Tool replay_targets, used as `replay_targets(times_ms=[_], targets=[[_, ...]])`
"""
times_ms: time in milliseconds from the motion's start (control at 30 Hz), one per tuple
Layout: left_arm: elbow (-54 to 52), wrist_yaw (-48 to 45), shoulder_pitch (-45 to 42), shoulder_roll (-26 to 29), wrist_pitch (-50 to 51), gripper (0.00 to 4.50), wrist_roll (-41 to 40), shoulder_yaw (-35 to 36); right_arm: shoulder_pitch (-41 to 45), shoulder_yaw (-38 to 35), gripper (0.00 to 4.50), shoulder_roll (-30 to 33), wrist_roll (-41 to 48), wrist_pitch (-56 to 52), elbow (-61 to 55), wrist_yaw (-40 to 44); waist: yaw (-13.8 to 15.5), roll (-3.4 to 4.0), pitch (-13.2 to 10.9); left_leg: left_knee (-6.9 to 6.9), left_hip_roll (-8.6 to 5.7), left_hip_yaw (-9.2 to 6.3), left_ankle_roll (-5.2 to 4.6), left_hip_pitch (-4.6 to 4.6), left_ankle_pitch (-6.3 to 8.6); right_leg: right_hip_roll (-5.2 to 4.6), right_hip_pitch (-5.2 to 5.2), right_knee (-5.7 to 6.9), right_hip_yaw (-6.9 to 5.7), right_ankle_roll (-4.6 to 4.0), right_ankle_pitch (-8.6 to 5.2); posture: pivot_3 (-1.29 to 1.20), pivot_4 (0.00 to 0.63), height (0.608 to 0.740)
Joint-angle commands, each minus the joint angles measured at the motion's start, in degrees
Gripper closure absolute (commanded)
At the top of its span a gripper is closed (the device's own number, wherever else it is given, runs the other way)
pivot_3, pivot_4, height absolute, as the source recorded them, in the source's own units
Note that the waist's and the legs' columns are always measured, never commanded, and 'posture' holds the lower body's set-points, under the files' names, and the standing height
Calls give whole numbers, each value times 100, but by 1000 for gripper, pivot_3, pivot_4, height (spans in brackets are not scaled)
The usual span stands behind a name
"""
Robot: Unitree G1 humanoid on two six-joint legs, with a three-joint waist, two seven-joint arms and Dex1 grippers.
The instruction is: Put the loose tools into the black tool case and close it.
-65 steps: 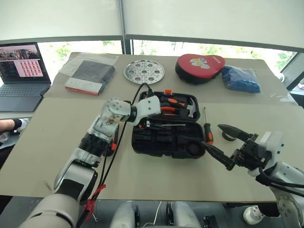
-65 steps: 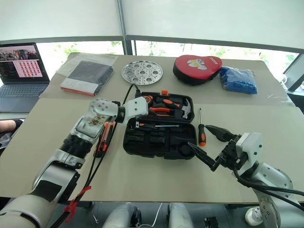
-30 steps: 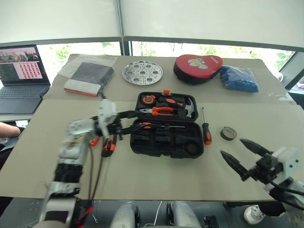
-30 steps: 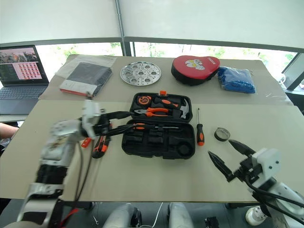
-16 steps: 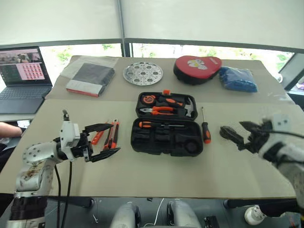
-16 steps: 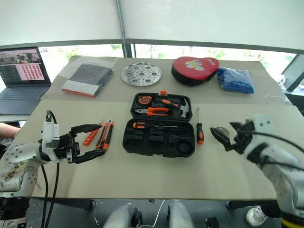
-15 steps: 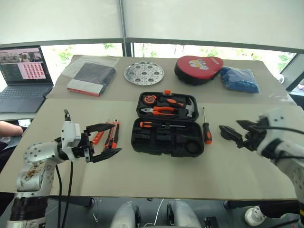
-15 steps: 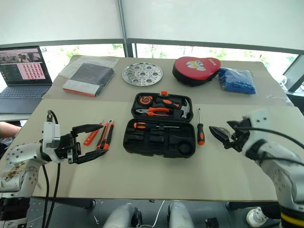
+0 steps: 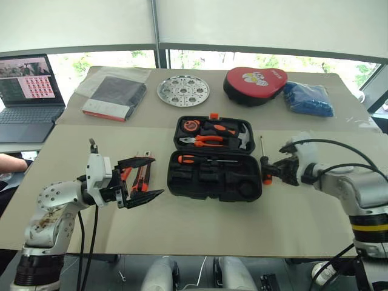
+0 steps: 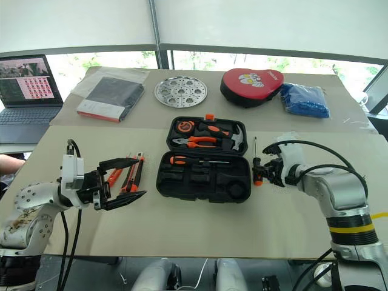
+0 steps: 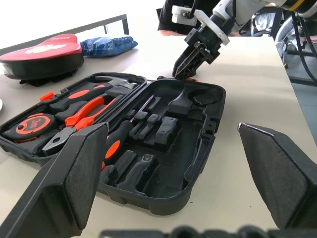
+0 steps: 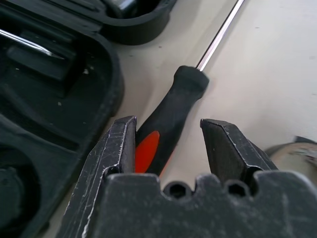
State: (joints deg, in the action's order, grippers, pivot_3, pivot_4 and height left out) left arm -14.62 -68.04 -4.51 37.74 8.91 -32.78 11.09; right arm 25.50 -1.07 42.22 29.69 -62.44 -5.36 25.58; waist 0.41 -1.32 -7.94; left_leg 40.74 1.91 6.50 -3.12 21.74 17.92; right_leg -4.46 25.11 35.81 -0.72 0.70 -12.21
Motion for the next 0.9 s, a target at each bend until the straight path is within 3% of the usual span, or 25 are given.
replay_targets(times_ms=[33,167,333,567,667,733,900], targets=[[-222,49,-34,21,-1,0,-159,47,99,-83,2058,-111,-118,-177,78,-82,-4,0,0,0,0,0,-1,0,0,0,0,0,1,1,1,0,150,740],[-216,33,-79,22,-40,0,-143,-24,202,4,2058,-197,-198,-798,311,-216,-11,-2,1,0,0,0,0,-6,0,0,-4,4,1,2,1,0,150,740],[-205,-11,-137,33,-68,0,-125,-116,395,-82,3374,-303,-283,-1017,425,-238,0,-17,11,1,-1,0,-2,-16,1,0,-14,4,0,1,1,0,150,740],[-268,42,-54,84,-22,0,-168,-24,589,-846,3512,-99,-260,-652,174,-245,7,-16,10,2,-3,1,0,-8,0,-3,-8,4,0,2,2,0,150,740],[-307,142,29,92,14,0,-222,97,640,-855,3512,262,-203,-246,-211,215,1,5,-3,2,-5,1,9,13,-5,-3,12,3,2,5,4,0,150,740],[-307,180,119,114,12,0,-254,188,711,-565,3512,517,-148,417,-519,975,-6,6,-3,1,-1,1,12,16,-7,1,16,0,0,6,4,0,150,740],[-72,85,482,190,-202,0,-120,385,1092,1156,3512,888,-1097,3065,-625,3239,-168,6,-4,-9,6,-1,-4,-3,2,9,10,-2,1,6,3,0,150,740]])
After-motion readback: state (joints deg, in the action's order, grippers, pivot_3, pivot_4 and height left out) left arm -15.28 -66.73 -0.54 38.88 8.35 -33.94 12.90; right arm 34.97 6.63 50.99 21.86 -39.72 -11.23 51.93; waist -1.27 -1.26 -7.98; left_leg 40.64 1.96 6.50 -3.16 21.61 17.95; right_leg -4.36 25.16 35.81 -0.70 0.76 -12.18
